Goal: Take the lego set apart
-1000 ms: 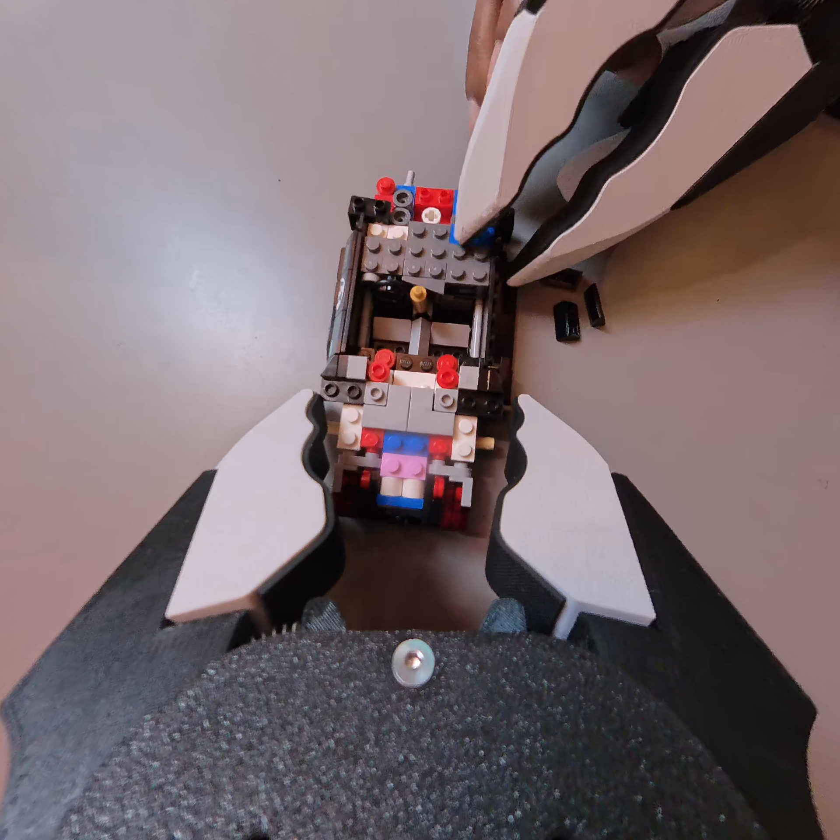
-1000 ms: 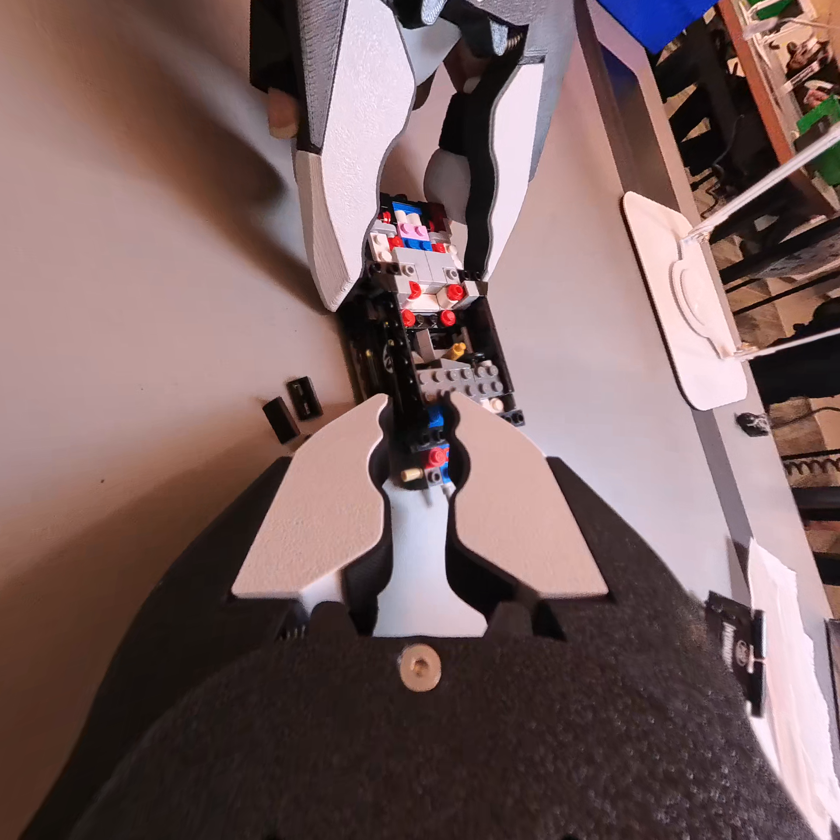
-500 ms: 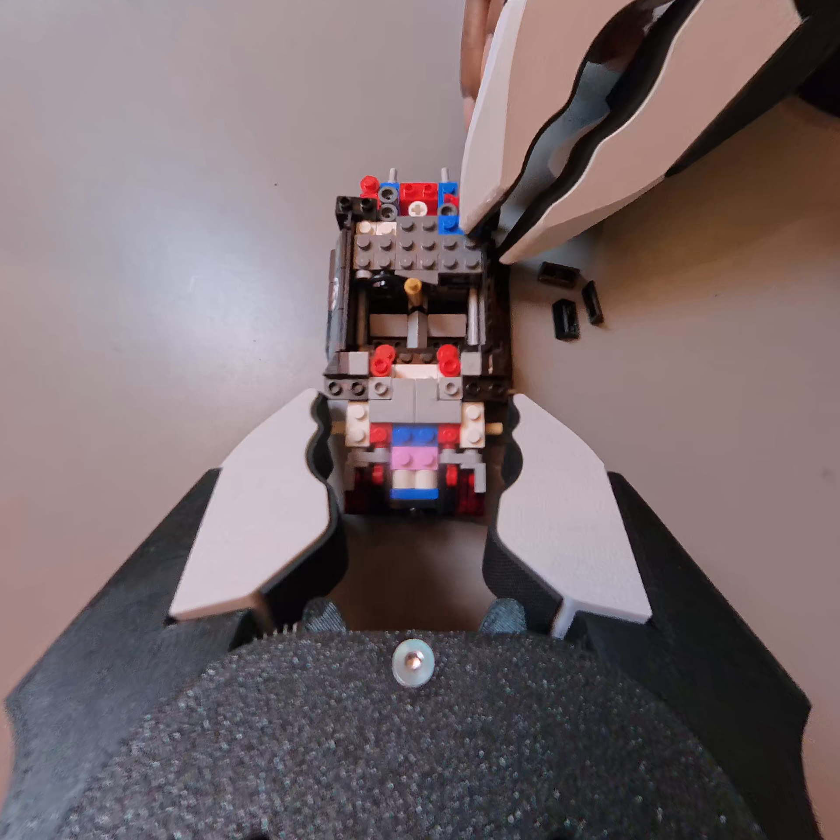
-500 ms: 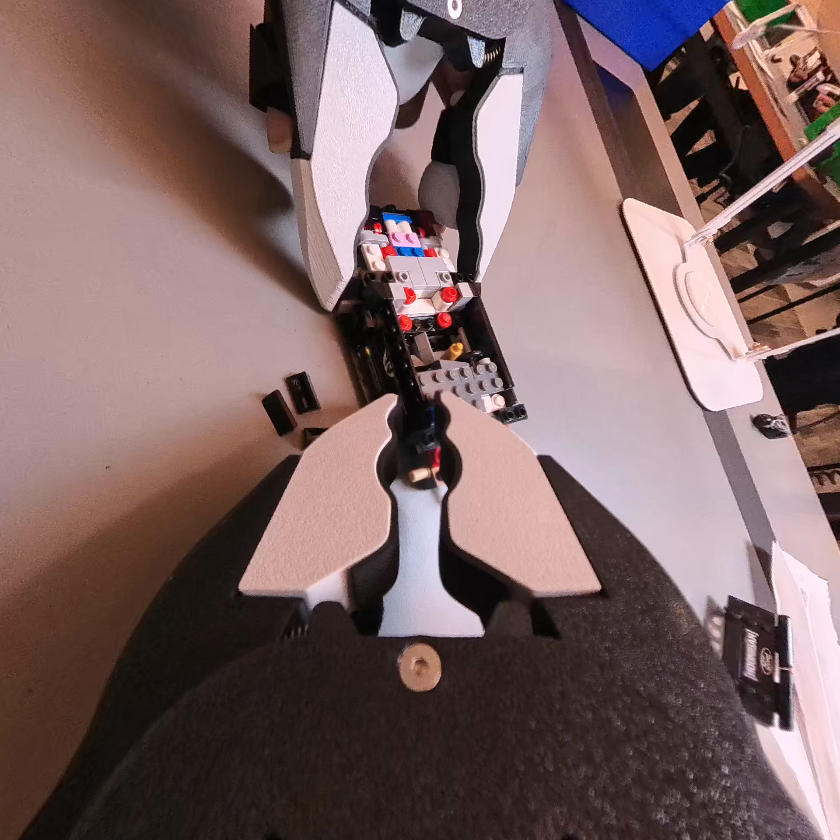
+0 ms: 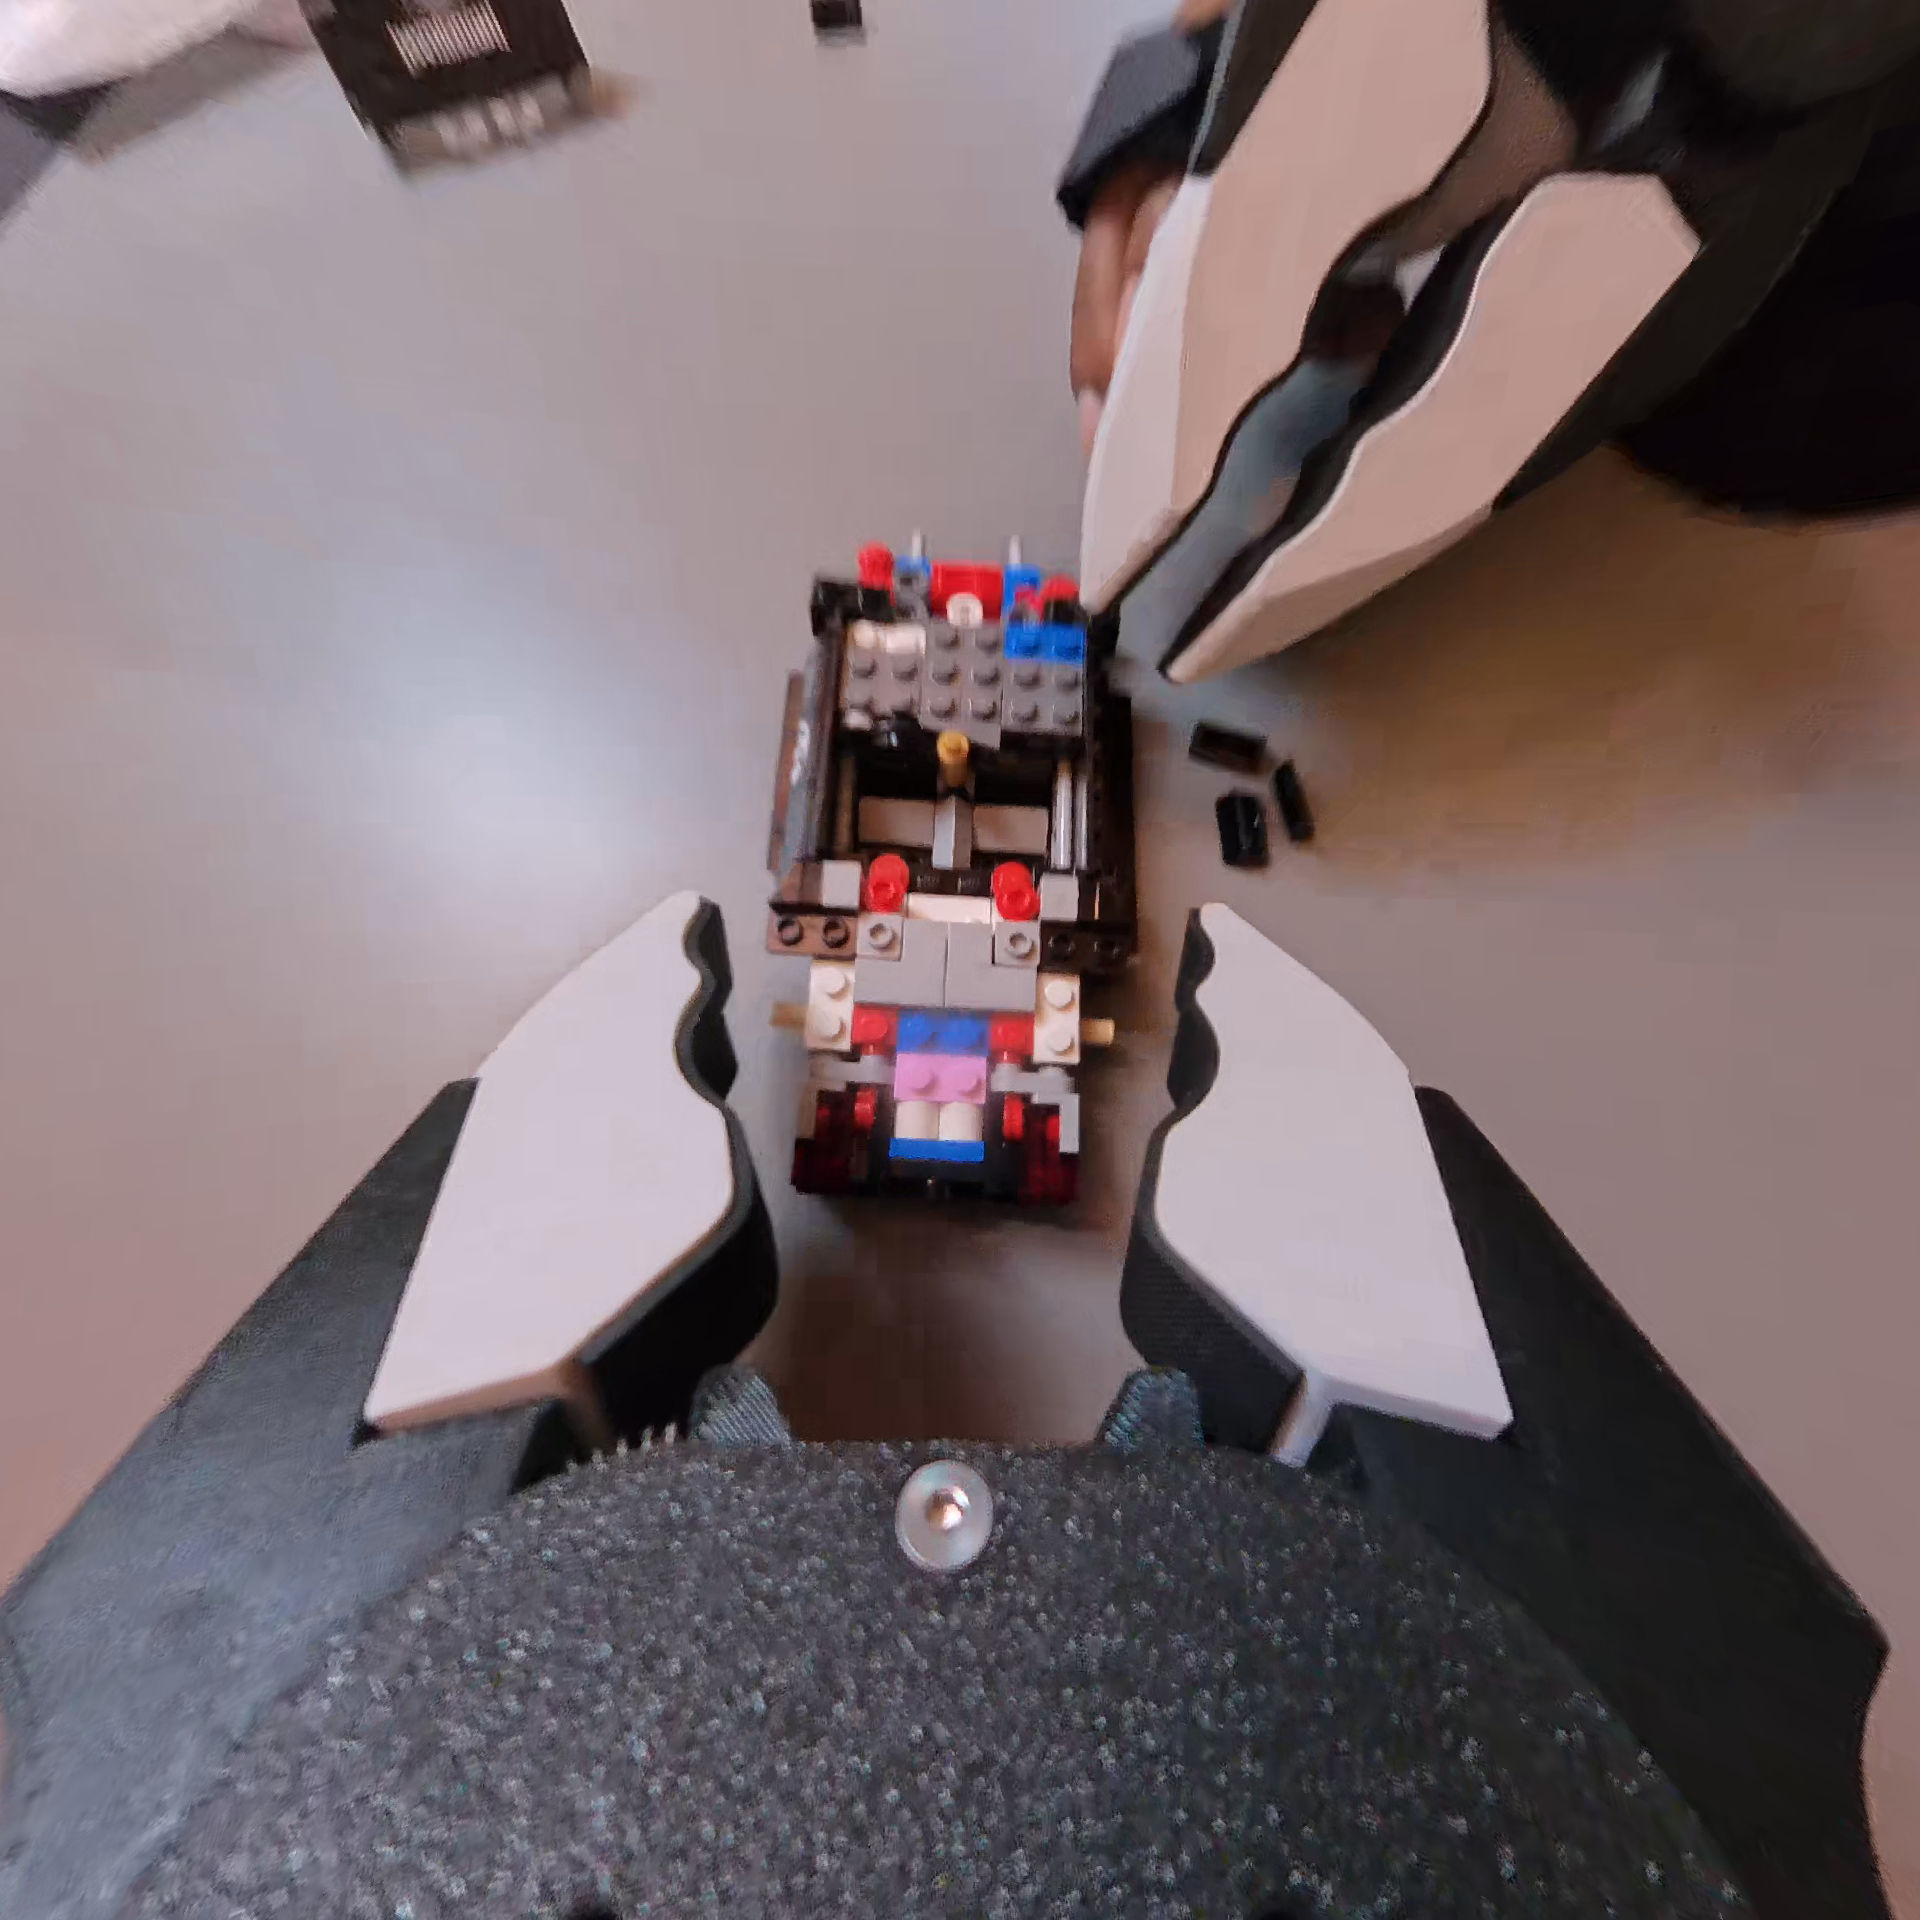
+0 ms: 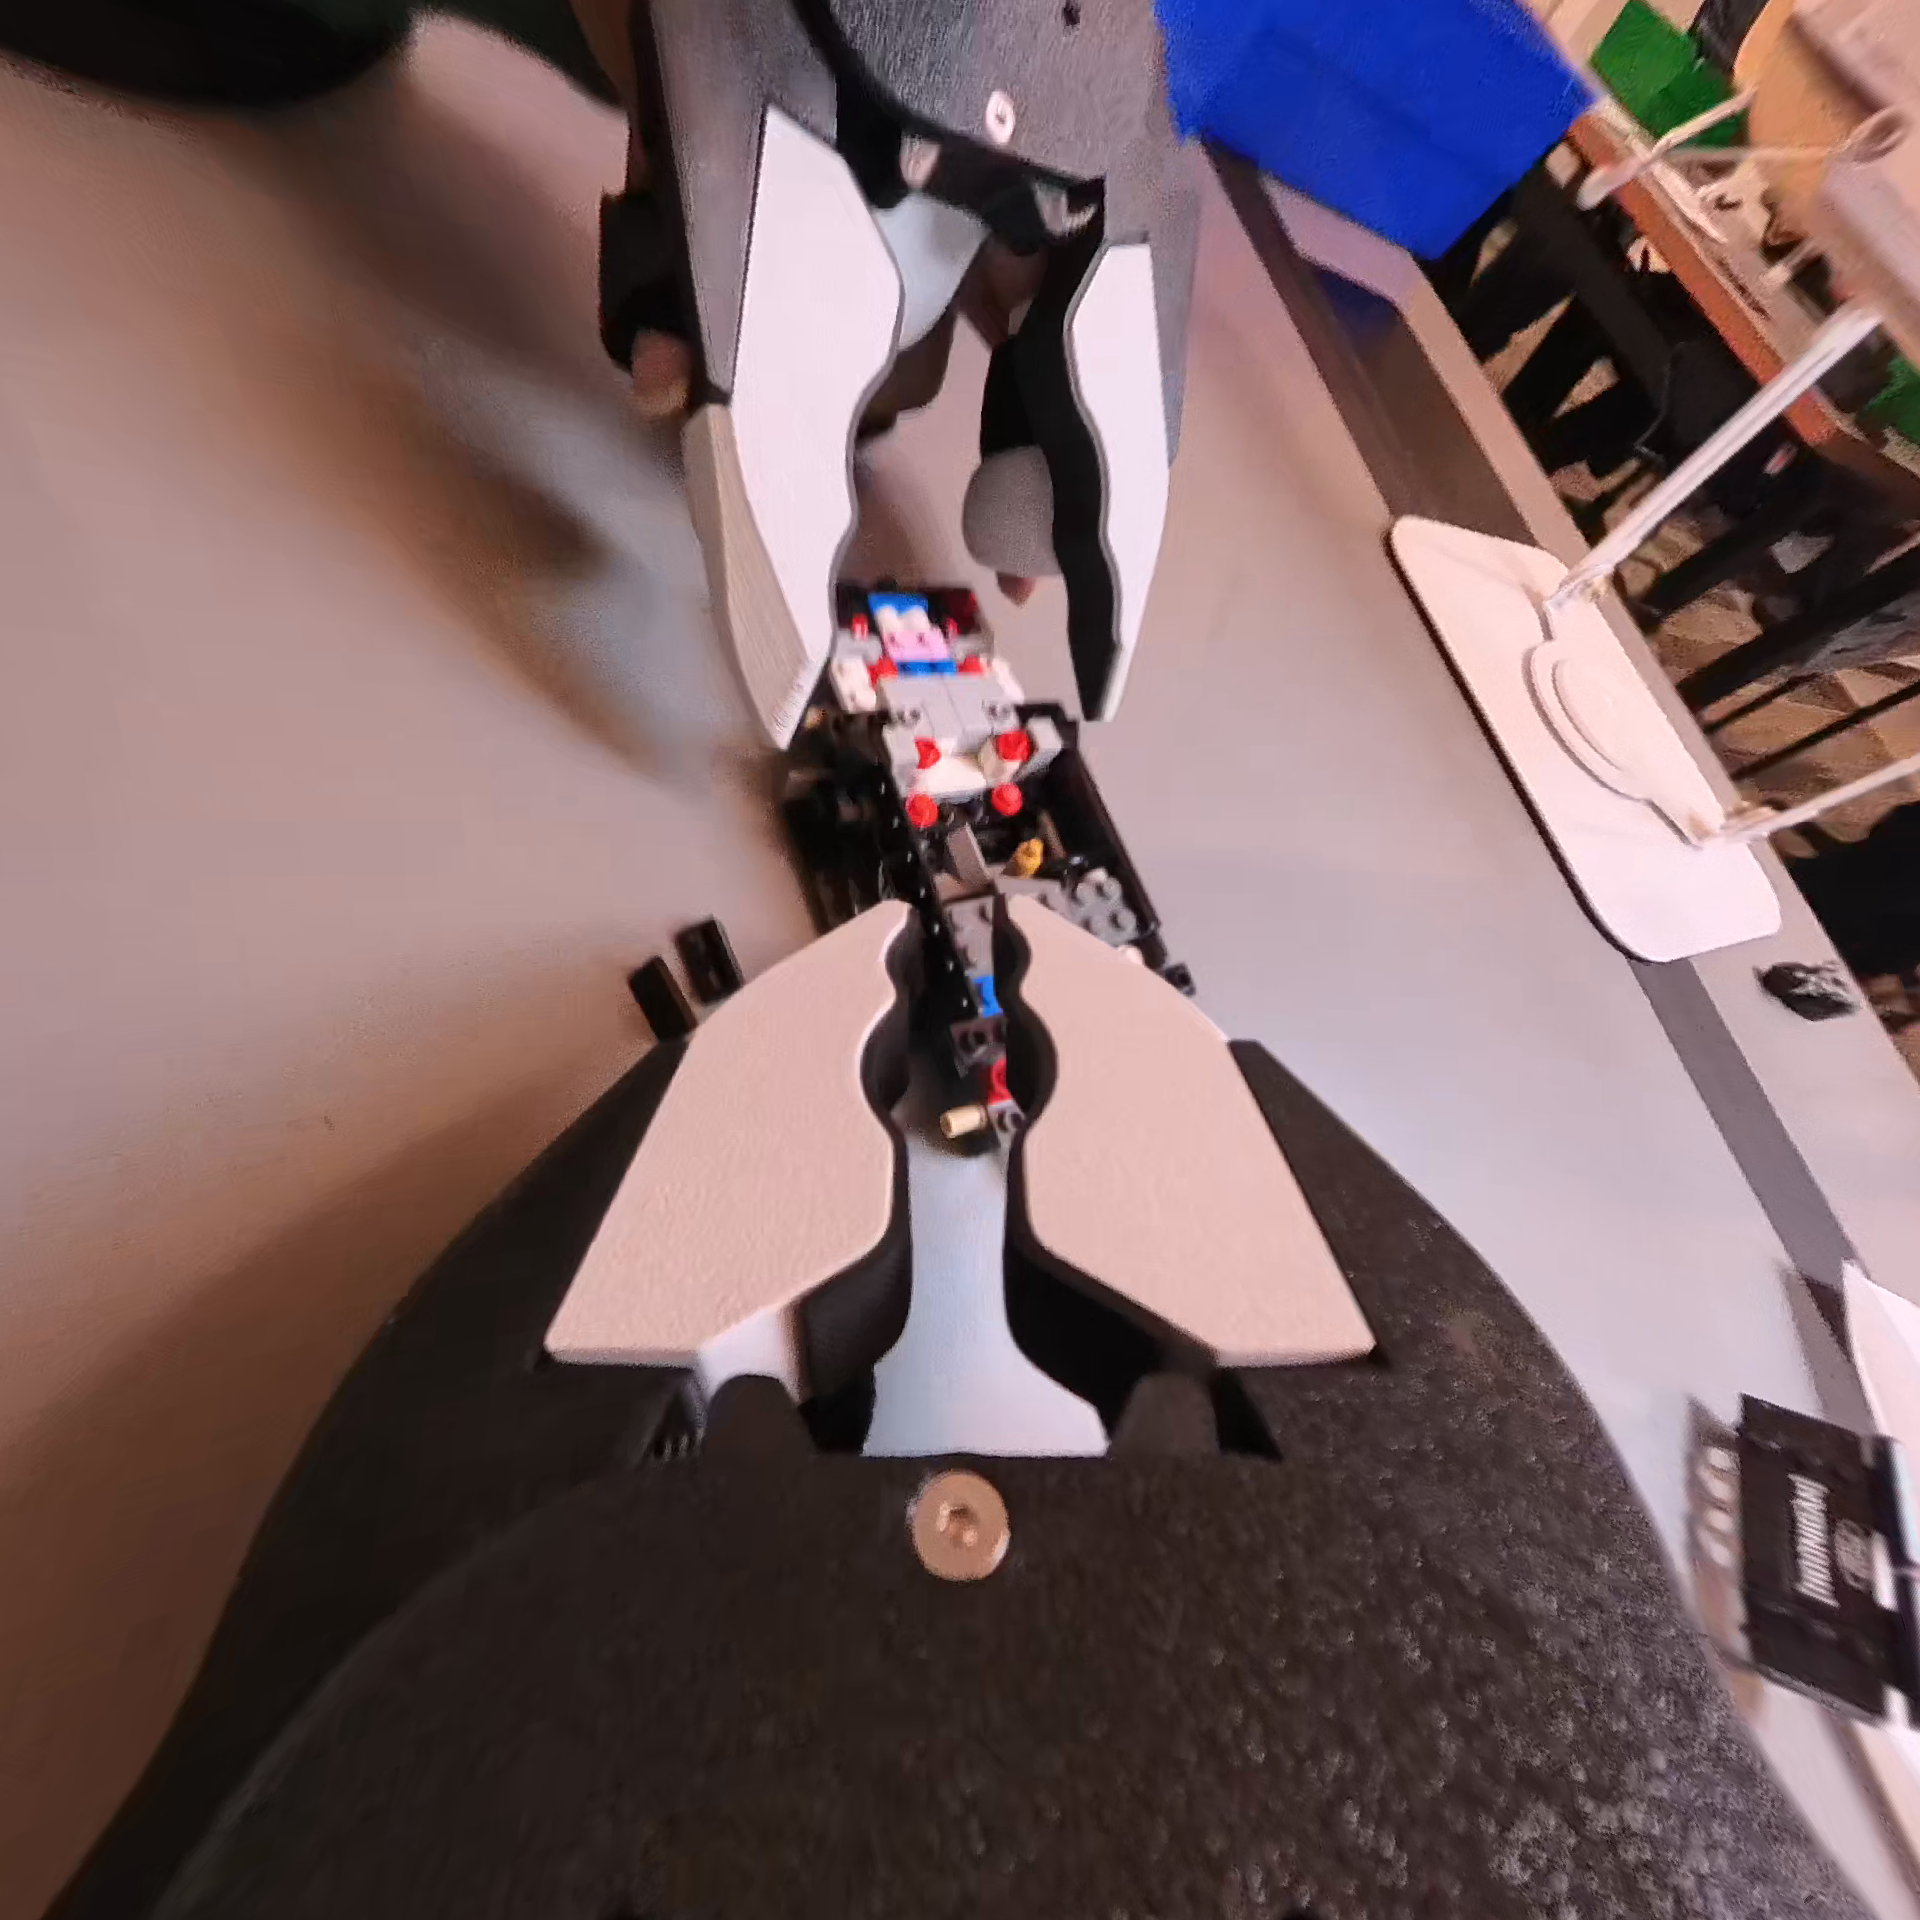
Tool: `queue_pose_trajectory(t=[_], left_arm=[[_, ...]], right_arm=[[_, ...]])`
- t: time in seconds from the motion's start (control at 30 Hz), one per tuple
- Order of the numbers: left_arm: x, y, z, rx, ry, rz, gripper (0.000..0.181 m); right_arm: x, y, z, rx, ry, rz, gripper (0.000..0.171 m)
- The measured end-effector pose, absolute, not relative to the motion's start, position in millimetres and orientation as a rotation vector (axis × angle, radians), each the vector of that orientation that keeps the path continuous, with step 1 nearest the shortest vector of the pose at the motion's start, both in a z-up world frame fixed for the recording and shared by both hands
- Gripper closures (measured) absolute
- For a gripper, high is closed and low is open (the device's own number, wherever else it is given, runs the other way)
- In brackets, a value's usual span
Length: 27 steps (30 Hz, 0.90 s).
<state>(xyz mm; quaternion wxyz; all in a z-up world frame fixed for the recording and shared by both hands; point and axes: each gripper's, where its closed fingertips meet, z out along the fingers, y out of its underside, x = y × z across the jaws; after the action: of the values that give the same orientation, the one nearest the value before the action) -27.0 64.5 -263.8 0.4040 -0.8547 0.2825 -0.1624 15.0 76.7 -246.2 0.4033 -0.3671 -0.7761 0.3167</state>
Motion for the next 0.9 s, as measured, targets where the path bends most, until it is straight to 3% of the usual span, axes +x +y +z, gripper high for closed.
queue_pose_trajectory(t=[0.1,0.2,0.33,0.4,0.6,0.9], left_arm=[[-35.7,72.7,-230.5,-2.017,0.59,-0.444,0.103],[-53.7,82.1,-193.8,-1.838,0.43,-0.423,0.12],[-79.9,81.4,-160.9,-1.637,0.321,-0.303,0.165],[-92.8,80.8,-153.8,-1.59,0.285,-0.214,0.179],[-117.7,79.8,-144.2,-1.528,0.22,-0.001,0.181],[-146.4,75.6,-139.0,-1.515,0.075,0.075,0.181]], right_arm=[[12.4,81.1,-226.6,-0.97,-1.848,0.899,0.148],[7.8,93.7,-216.8,-0.989,-1.746,0.874,0.14],[4.2,107.0,-208.9,-1.035,-1.646,0.863,0.134],[5.1,112.0,-206.4,-1.062,-1.623,0.859,0.139],[7.7,125.6,-199.2,-1.048,-1.545,0.805,0.169],[3.1,143.9,-202.1,-1.1,-1.464,0.783,0.171]])
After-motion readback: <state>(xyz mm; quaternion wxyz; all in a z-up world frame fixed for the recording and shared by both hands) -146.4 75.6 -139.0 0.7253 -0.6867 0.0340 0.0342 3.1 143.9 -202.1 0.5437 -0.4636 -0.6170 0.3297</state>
